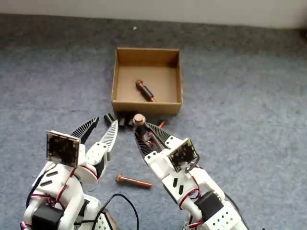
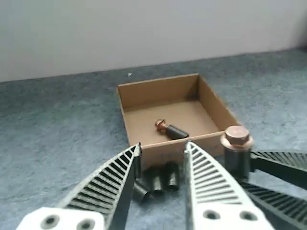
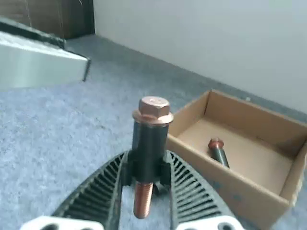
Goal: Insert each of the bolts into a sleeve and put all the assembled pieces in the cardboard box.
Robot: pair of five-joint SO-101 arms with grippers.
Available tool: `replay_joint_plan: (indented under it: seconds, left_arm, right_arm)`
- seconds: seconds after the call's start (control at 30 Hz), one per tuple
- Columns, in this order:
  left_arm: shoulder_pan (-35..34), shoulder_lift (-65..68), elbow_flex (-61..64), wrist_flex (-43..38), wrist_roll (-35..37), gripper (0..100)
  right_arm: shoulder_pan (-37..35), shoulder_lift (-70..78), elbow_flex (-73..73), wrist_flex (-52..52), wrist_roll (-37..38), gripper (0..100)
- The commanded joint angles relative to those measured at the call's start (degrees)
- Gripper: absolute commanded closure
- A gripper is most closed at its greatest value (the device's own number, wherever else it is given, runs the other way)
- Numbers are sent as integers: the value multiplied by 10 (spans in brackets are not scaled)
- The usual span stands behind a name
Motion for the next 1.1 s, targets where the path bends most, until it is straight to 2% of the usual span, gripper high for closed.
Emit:
replay_joint_plan:
  seconds: [0.0,0.07,0.27,0.57,0.73,0.9,1.07]
  left_arm:
    - [-54,-2,72,-41,-62,957]
    - [-81,-2,115,-63,-85,992]
    - [-136,-2,209,-119,-90,993]
    - [-145,-2,218,-122,-90,993]
    - [-151,-2,211,-122,-90,993]
    - [-190,-2,218,-147,-90,991]
    - [-195,-2,218,-150,-89,991]
  right_arm:
    - [25,-7,-56,77,-40,994]
    - [38,-7,-89,107,-47,994]
    - [65,50,-127,116,-47,994]
    - [125,429,-385,90,-49,994]
    - [163,627,-496,-39,-45,994]
    - [194,793,-573,-177,-45,994]
    - [201,938,-627,-253,-45,994]
